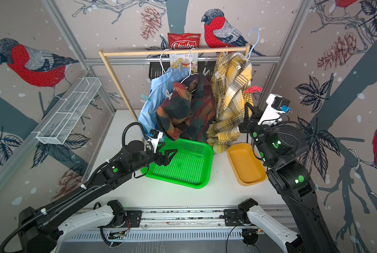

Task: Remove the clothespins securing long-sleeve shirts to the hanger
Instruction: Pick up the hanger from the clothesline.

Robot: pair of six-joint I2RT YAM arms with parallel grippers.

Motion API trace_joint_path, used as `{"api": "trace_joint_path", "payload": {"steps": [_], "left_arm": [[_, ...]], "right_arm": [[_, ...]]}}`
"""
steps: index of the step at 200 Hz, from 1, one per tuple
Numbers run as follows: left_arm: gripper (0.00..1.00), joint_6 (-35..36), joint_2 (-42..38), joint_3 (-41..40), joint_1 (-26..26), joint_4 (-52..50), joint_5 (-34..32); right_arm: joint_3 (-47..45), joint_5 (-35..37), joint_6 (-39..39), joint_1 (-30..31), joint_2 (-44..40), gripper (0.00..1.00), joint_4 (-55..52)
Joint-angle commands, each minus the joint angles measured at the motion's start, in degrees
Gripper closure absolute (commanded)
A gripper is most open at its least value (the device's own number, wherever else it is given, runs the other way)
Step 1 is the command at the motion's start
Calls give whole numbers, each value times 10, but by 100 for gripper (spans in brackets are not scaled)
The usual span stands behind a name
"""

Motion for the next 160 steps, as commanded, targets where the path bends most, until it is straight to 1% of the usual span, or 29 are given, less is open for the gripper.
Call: {"api": "trace_joint_path", "payload": {"steps": [1, 18, 50, 62, 76, 102, 131, 160], "left_arm": [[9, -2, 9, 3, -35, 18, -16], [10, -10, 18, 1, -66, 41, -17], [10, -6, 53, 23, -138, 63, -43], [9, -6, 68, 27, -157, 71, -53], [9, -16, 81, 26, -165, 85, -56], [9, -24, 106, 31, -175, 104, -54], [9, -14, 139, 59, -191, 98, -71], [9, -15, 151, 71, -200, 104, -78]], "right_arm": [[4, 7, 15, 1, -17, 100, 9], [-6, 13, 16, 2, -35, 100, -2], [-2, 29, 18, 1, -55, 100, -33], [-2, 45, 20, 1, -66, 100, -42], [-2, 61, 22, 1, -81, 100, -48], [15, 71, 26, 2, -92, 100, -71], [31, 65, 31, 2, -99, 100, -80], [44, 63, 35, 1, -95, 100, -89]]}}
